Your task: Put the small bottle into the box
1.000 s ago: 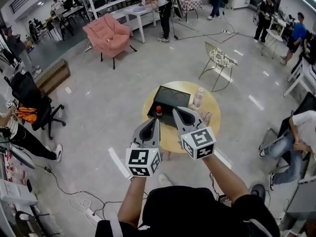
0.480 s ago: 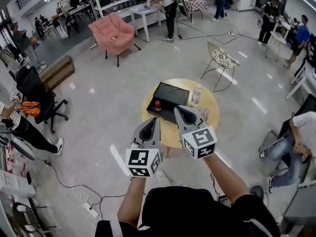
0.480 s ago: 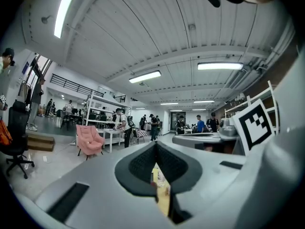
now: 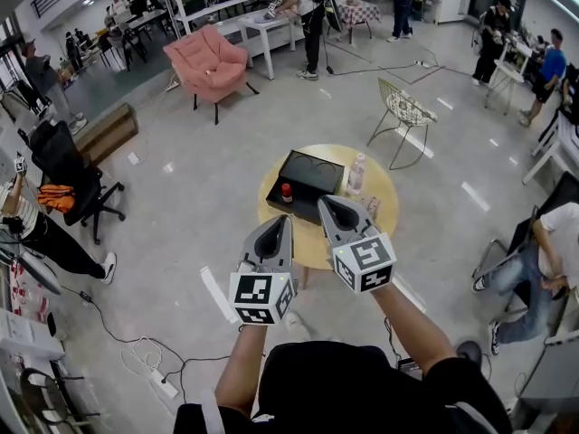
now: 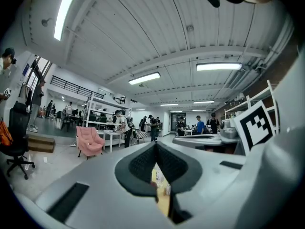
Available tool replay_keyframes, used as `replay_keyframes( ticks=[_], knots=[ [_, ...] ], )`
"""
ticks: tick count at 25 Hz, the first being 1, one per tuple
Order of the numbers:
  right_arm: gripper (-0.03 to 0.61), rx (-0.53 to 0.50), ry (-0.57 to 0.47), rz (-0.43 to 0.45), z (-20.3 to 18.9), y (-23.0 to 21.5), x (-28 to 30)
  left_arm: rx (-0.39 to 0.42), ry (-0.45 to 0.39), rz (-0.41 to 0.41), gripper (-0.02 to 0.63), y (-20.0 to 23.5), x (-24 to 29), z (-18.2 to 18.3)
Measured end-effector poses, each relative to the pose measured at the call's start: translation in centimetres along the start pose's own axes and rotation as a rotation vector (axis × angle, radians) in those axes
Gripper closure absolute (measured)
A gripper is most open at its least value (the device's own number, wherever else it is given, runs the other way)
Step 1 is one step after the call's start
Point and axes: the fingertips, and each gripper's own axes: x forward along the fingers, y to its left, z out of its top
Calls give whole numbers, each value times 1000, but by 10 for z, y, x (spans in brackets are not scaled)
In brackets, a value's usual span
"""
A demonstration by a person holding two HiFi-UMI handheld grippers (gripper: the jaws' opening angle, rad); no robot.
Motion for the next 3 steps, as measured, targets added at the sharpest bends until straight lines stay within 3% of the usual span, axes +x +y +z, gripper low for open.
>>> replay_keyframes(
  ticks=[3],
  knots=[
    [575, 0, -2, -3, 0, 0, -4, -1, -1, 2, 604, -3, -2, 0]
  ],
)
